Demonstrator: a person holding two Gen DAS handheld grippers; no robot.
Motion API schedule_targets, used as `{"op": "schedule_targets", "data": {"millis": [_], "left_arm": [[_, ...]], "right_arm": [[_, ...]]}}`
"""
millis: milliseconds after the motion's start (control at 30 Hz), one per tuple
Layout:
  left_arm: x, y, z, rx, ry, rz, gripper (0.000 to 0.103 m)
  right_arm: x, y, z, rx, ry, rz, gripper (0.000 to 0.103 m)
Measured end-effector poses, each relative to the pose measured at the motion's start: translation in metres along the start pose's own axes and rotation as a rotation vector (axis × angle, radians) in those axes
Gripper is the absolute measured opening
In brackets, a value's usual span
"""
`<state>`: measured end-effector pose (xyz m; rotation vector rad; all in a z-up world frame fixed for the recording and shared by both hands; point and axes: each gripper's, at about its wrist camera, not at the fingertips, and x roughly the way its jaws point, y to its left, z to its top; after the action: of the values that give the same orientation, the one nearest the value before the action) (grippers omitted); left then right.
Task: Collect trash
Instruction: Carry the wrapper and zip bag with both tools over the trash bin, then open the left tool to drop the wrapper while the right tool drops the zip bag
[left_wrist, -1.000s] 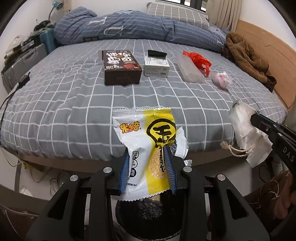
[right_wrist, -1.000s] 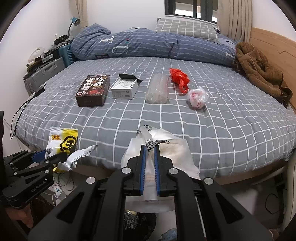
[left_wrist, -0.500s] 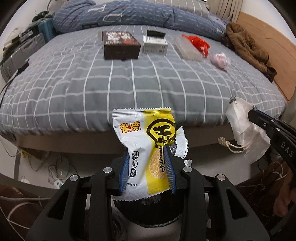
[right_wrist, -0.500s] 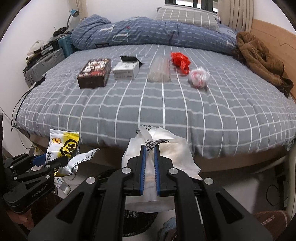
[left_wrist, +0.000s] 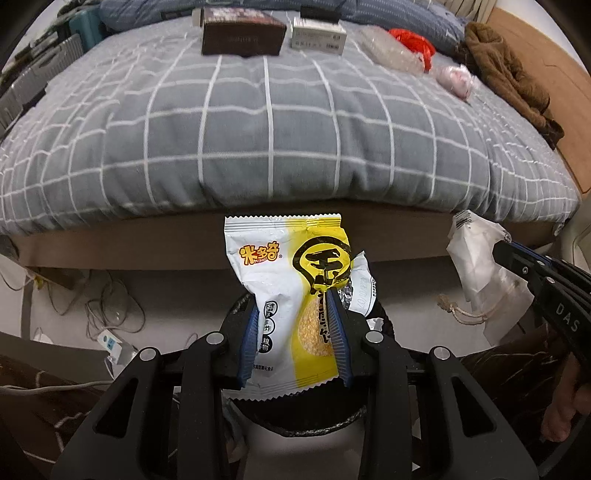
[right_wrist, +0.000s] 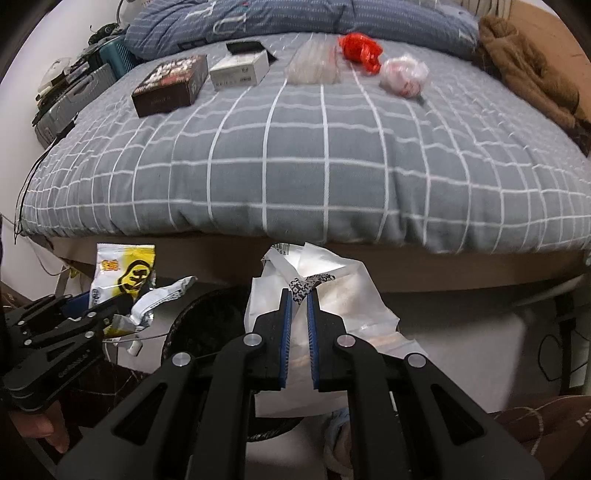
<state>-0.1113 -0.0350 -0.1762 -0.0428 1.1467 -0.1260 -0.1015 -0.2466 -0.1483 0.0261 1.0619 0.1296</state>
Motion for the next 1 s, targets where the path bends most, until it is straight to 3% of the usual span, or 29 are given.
{"op": "schedule_targets", "data": {"millis": [333, 700, 1000], "left_arm": [[0.036, -0.008, -0.010, -0.005, 0.083, -0.025, 0.034], [0.063, -0.022, -0.020, 0.012, 0.147, -0.043, 0.034], [0.062, -0.020, -0.020, 0.037, 0.128, -0.003, 0.051]], "right_arm": [[0.030, -0.009, -0.012, 0.004, 0.082, -0.017, 0.008], [0.030, -0.027, -0.018, 0.037, 0.094, -0.044, 0.008], [0.033, -0.016, -0.018, 0.011, 0.092, -0.056, 0.007]]}}
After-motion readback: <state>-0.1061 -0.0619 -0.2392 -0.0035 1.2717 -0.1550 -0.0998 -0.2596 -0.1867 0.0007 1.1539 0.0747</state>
